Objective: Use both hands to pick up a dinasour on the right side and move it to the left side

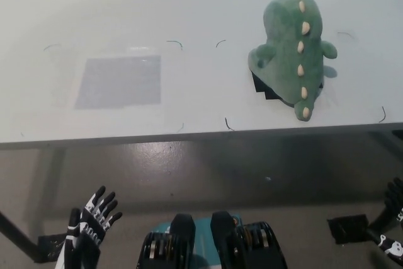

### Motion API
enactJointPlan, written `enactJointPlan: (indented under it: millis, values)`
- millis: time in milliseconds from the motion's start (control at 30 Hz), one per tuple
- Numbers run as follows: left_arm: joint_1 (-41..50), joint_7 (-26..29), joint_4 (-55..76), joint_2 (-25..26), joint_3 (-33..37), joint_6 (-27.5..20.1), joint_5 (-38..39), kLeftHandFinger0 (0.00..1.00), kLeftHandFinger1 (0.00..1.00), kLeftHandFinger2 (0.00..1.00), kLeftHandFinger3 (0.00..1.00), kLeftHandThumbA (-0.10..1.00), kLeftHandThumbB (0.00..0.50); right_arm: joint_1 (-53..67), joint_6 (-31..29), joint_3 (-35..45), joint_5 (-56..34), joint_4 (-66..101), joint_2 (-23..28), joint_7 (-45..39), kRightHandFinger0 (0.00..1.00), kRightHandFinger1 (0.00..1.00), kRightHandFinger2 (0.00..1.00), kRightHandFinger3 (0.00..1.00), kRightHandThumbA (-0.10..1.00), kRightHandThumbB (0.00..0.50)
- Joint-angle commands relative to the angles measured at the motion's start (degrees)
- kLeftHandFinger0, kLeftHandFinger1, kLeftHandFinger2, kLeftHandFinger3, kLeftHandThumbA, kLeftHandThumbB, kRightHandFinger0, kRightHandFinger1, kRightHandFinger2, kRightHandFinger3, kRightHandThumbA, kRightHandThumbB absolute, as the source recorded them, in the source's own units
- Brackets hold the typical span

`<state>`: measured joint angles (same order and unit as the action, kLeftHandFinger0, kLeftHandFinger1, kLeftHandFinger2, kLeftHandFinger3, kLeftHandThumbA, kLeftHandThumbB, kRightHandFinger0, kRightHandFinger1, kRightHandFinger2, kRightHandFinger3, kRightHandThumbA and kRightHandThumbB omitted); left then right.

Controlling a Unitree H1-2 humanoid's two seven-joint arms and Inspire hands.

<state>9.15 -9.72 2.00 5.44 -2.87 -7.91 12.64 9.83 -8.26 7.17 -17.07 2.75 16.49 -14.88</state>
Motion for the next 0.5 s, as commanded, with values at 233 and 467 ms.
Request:
enactJointPlan:
  millis: [233, 467]
  values:
    - [-2.3, -1.7, 8.5, 0.3, 0.1, -1.5, 3.5, 1.00, 1.00, 1.00, 1.00, 1.00, 0.338, -3.0, -1.8, 3.0, -2.8, 8.9, 0.6, 0.9, 1.00, 1.00, 1.00, 1.00, 0.99, 0.251]
    - [-5.4, -0.4, 15.2, -0.2, 0.5, 1.5, 3.8, 1.00, 1.00, 1.00, 1.00, 1.00, 0.365, -5.2, -2.3, 3.9, -1.6, 14.4, -0.2, 1.8, 1.00, 1.00, 1.00, 1.00, 1.00, 0.263]
